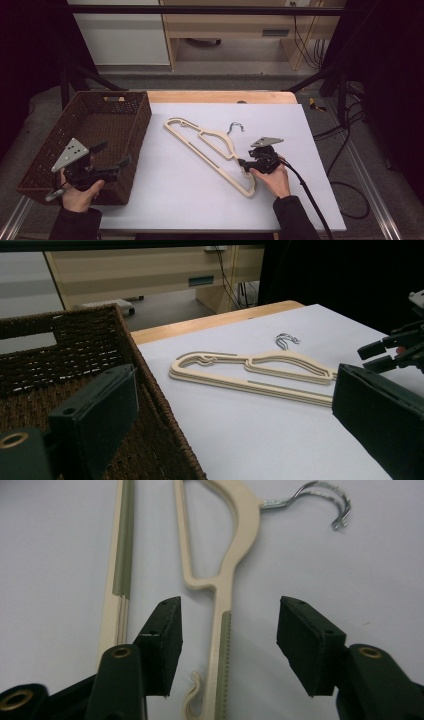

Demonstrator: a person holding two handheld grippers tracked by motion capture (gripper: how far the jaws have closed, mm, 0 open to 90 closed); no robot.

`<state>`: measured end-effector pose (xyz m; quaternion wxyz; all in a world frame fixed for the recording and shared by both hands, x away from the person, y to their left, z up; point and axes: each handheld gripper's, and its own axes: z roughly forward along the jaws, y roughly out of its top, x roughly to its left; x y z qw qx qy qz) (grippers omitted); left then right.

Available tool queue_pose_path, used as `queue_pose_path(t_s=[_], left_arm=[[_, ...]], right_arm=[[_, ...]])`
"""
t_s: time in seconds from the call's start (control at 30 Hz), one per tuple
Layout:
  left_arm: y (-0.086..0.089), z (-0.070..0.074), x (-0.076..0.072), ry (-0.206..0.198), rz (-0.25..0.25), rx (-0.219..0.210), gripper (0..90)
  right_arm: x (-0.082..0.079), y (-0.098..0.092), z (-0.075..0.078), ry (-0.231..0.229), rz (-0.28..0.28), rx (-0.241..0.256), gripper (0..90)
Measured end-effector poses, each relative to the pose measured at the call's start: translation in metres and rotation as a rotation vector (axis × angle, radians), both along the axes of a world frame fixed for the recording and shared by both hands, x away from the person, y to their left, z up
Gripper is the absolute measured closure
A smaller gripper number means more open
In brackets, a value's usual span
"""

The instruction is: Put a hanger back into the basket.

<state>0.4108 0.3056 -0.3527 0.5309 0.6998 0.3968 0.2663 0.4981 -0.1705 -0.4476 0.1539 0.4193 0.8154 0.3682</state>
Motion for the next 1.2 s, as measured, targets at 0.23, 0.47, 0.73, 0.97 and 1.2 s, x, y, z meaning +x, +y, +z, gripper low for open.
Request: queue_pose_path(t_s=[0.23,0.47,0.73,0.97,1.2], left_arm=[[-0.001,0.0,0.0,-0.001,-0.002,0.002,4.4],[-0.001,0.0,0.0,0.001,-0.003,0.004,4.6],[-0.002,-0.001,0.001,0.007,-0.002,0.007,4.8],[-0.002,-0.001,0.001,0.006,0.0,0.005,4.9],[-0.002,-0.001,0.001,0.009,0.0,0.007,5.1]], right_arm=[[0.007,0.007,-0.014,0.066,-0.012,-0.033,61.4],[0.01,0.008,-0.02,0.112,-0.011,-0.04,66.4],[0.011,0.009,-0.022,0.129,-0.006,-0.028,76.0],[0.009,0.008,-0.017,0.127,-0.029,-0.018,77.3],[0.009,0.006,-0.014,0.108,-0.039,-0.008,78.2]])
